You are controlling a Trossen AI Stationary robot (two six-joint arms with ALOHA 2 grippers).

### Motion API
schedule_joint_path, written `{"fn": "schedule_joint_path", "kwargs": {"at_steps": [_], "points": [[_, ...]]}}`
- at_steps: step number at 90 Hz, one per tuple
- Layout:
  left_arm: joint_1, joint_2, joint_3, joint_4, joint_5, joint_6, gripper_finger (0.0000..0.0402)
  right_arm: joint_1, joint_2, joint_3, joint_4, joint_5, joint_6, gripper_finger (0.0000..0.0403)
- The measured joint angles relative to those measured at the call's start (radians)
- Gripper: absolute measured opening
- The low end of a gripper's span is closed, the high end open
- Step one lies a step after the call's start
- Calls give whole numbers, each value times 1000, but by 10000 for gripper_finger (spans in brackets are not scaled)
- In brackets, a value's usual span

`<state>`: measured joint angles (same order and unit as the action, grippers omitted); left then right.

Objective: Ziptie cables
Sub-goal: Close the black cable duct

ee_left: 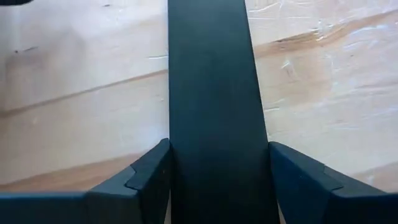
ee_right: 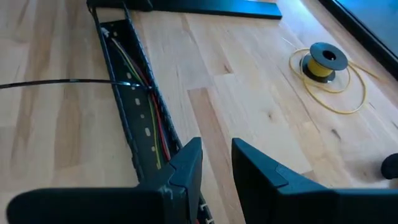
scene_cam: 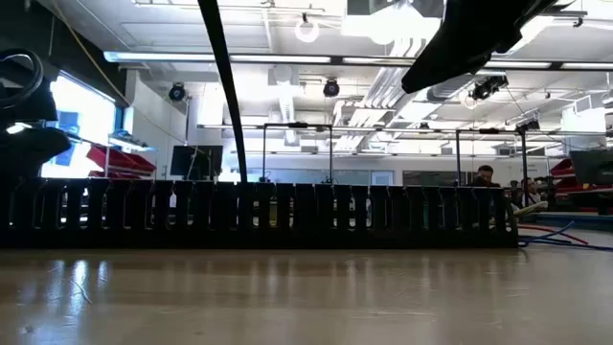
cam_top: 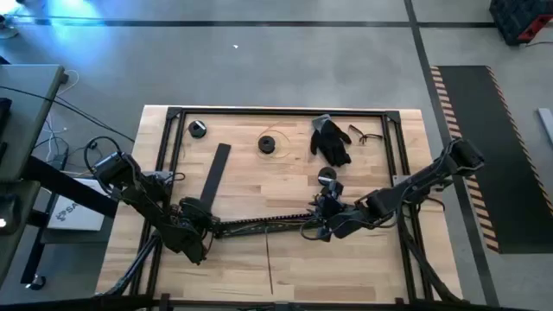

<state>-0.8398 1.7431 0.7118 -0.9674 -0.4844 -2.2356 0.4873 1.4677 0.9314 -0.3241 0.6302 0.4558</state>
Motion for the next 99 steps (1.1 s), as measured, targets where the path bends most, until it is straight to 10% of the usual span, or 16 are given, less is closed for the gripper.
{"fn": "schedule_joint_path", "kwargs": {"at_steps": [61,99], "points": [[17,-217,122,-137,-69,333,197,9,-3,0,75,50,-71,71],[16,-315,232,-130,-111,673,94,77,-57,1,246,58,-247,72]]}}
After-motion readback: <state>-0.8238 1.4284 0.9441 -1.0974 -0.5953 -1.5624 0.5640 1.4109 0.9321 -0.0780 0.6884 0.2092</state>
